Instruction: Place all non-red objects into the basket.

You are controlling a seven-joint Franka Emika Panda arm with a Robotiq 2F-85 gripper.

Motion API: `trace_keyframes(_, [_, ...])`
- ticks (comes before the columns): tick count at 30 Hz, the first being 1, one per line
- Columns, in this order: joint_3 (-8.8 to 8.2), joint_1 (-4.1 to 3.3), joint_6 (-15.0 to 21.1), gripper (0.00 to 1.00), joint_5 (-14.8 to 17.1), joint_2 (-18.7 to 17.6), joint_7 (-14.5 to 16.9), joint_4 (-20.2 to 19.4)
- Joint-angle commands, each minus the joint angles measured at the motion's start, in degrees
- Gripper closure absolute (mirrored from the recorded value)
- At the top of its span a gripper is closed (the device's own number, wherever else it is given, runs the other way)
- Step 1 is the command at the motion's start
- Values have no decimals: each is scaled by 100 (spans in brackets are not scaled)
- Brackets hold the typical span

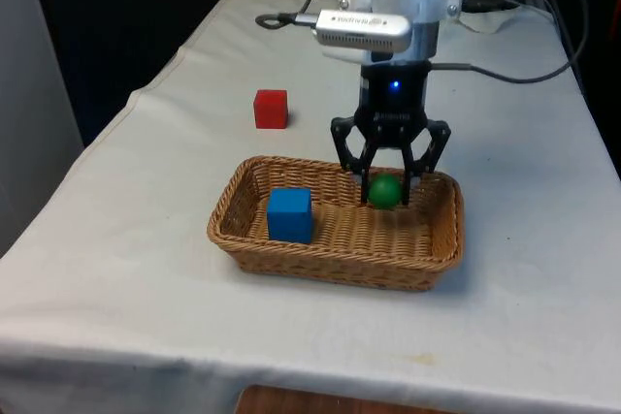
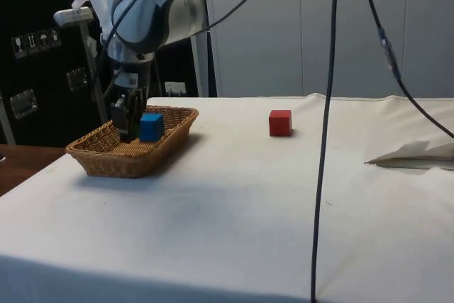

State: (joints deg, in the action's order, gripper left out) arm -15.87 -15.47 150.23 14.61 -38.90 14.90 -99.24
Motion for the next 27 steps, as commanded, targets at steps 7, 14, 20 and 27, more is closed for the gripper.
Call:
trace_keyframes(7, [29, 69, -126, 100, 29, -350, 17, 338])
trace_keyframes(14, [6, 52, -138, 100, 29, -424, 0, 424])
trace_keyframes(20, [0, 46, -132, 42, 23, -418, 0, 418])
trace_keyframes(27, [0, 46, -126, 0, 23, -413, 0, 413])
